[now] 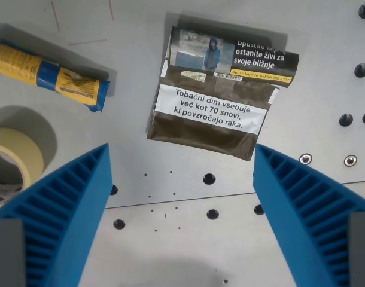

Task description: Move above the blue bag

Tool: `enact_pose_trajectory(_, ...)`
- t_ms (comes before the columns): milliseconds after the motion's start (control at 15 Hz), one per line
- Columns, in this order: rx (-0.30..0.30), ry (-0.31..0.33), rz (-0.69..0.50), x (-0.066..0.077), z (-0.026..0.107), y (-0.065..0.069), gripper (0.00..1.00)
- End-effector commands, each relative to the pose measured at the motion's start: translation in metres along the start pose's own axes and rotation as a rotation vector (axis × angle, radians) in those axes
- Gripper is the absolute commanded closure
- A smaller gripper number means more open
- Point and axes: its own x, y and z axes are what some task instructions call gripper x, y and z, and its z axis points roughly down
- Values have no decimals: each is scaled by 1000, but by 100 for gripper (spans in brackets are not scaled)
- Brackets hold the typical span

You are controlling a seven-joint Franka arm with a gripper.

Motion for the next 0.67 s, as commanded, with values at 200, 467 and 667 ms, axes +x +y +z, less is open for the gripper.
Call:
enact_pose_trajectory(200, 1, 3, -1, 0, -1, 0, 0)
enact_pose_trajectory(467, 2, 4, -34, 0, 0, -1, 0)
enact_pose_trajectory(667, 4, 9, -84, 0, 3, -3, 0)
